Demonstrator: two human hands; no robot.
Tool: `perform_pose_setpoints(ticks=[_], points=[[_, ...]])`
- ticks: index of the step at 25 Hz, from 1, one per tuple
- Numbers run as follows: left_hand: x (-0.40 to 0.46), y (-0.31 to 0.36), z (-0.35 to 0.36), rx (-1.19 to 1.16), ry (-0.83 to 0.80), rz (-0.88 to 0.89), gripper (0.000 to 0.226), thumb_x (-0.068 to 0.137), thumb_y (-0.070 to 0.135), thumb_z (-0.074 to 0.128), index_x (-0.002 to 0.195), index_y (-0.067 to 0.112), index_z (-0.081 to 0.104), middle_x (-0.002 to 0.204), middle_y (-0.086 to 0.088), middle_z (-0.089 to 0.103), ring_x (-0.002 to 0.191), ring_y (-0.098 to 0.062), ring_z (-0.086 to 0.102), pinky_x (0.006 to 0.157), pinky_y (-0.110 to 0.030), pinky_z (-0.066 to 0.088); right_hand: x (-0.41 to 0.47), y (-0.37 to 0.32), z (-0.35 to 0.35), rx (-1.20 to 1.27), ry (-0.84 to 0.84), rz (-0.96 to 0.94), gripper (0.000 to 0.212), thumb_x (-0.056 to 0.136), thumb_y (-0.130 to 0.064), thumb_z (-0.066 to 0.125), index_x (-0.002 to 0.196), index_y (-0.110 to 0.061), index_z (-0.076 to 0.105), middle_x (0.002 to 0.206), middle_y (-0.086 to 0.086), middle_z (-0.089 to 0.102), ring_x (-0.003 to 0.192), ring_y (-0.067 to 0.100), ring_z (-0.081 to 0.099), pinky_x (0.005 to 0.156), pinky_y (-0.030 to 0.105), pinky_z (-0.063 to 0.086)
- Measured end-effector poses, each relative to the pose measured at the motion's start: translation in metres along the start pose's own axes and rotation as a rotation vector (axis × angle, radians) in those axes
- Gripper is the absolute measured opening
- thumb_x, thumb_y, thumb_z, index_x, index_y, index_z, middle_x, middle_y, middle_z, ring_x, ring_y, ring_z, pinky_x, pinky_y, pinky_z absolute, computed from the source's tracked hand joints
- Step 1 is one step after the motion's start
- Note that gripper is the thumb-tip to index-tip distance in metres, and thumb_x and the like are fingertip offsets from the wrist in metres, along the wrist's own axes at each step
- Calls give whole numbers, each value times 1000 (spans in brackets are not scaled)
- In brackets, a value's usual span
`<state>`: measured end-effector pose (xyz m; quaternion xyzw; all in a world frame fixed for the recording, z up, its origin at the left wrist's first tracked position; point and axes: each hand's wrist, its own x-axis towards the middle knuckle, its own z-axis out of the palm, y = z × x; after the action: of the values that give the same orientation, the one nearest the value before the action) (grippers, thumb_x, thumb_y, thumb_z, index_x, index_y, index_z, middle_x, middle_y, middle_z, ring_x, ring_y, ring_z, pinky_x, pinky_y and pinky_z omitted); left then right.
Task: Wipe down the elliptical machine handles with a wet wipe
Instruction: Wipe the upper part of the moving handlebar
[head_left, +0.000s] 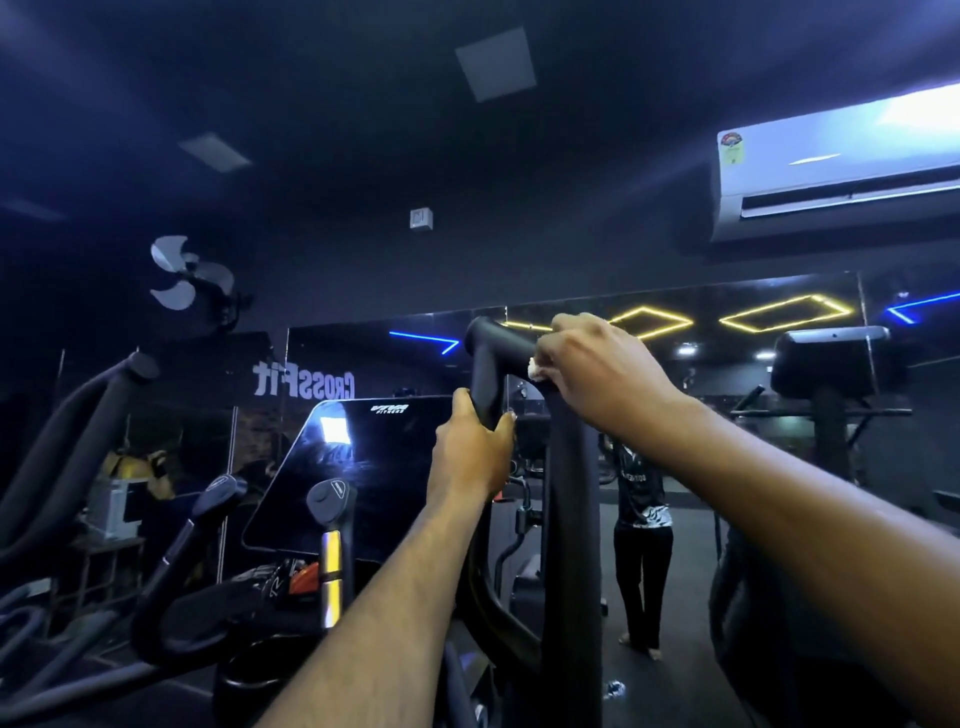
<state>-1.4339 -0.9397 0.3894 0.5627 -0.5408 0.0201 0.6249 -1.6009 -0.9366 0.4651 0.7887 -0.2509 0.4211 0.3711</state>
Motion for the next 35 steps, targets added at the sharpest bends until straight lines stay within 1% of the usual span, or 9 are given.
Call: perform_pose_setpoints(ticks=[4,9,15,19,20,24,27,30,35], points=[[2,3,-1,13,21,-19,26,101,39,61,113,21,47,89,-4,65,70,-20,68,54,-33,55,36,5,9,198,3,129,12,96,-19,66,97,-14,77,100,3,64,95,26,63,80,39,53],[1,0,0,10,16,4,28,99,39,63,113,20,47,95,-8,67,78,-27,70,70,-44,62,2,10,7,1,-90,-283,7,91,-10,68,92,-16,72,99,0,57,92,21,52,66,36,51],[1,2,-2,25,24,-18,29,99,41,62,113,20,48,94,-5,67,79,-27,70,72,-44,62,26,10,12,184,25,129,16,97,-14,61,99,-13,76,102,4,62,94,28,62,79,41,54],[0,3,-2,9,-2,-1,27,102,38,61,116,20,46,94,-4,63,71,-19,66,54,-31,52,-12,18,8,107,8,-219,12,91,-6,68,96,-15,74,97,2,60,87,17,51,70,38,54],[1,3,-2,23,-4,-1,29,102,39,60,117,20,45,95,-5,61,73,-20,65,53,-30,48,-22,24,7,129,18,-212,12,92,-8,68,97,-16,75,96,0,61,86,13,50,69,36,54],[3,2,-2,43,-7,-17,33,101,41,60,119,18,44,104,-10,62,85,-29,66,71,-38,54,-8,21,14,317,155,175,12,94,-11,65,97,-12,76,94,2,66,86,20,63,79,44,55],[1,2,-2,21,-11,-4,31,101,40,60,116,19,44,104,-10,64,79,-23,64,61,-34,48,-20,0,16,179,145,4,11,91,-4,64,91,-10,73,94,3,63,86,22,58,74,41,57],[1,2,-1,40,-11,9,34,101,40,60,119,17,44,106,-10,62,85,-28,63,67,-35,47,-53,4,4,104,76,-172,12,92,-8,64,99,-14,73,97,0,62,88,16,53,71,27,52],[-2,5,-4,23,-12,-8,32,103,40,59,122,20,43,97,-3,57,78,-19,64,64,-35,54,-23,-3,16,295,221,223,12,95,-8,64,99,-10,75,96,1,64,86,17,60,77,38,56]])
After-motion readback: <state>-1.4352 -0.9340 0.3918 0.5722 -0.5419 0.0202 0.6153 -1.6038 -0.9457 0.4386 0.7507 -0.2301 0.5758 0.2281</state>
